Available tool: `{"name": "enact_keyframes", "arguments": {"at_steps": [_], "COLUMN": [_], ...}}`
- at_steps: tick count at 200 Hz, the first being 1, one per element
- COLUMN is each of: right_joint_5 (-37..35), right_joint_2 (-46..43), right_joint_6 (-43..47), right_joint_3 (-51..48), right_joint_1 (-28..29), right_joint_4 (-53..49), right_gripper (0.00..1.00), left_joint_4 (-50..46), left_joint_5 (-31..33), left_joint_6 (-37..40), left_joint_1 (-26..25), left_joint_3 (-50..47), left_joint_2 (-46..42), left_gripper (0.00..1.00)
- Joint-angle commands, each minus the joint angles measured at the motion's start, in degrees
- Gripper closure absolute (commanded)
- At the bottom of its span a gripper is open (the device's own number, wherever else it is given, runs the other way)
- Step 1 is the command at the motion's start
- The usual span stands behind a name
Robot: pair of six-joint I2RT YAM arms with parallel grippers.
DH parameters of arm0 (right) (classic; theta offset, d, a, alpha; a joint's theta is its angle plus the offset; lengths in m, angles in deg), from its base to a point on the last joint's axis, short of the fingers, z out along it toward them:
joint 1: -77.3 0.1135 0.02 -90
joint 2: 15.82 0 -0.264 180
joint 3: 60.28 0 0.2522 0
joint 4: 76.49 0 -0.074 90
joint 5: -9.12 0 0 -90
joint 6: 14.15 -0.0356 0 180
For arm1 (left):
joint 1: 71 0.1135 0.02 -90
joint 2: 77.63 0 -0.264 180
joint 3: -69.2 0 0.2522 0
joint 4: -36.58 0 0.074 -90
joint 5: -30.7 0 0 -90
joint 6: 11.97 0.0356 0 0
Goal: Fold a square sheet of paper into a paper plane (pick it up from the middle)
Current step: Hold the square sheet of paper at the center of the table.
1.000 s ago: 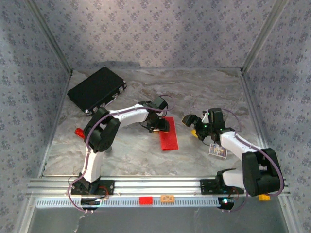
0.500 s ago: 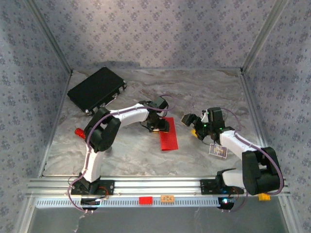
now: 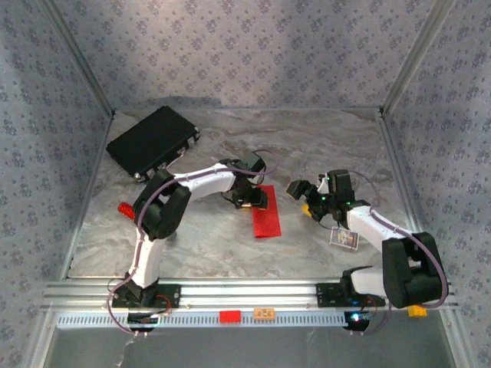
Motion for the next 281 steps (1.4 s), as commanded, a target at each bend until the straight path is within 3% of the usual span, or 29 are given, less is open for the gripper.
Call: {"name": "enact_keyframes", "arguments": {"at_steps": [1, 54, 281], "right_joint_5": [1.1, 3.5, 3.1], "right_joint_2": [1.1, 4.1, 5.5], "right_joint_6": [1.2, 1.3, 2.4], "right_joint_3": [1.7, 2.8, 4.1], "right_joint_1": [0.5, 1.5, 2.4], "right_joint_4": [-1.1, 0.0, -1.9], "right_gripper": [0.06, 0.31, 0.32], "left_joint_4": [-0.6, -0.5, -0.8], "left_joint_5": [5.4, 5.6, 6.2], "left_joint_6": [1.4, 1.4, 0.5], "left_joint_1": [0.3, 0.3, 0.8], "left_joint_3": [-2.0, -2.1, -1.5], "left_joint_2": [5.4, 5.4, 6.0], "left_gripper": [0.46, 0.48, 0.43]}}
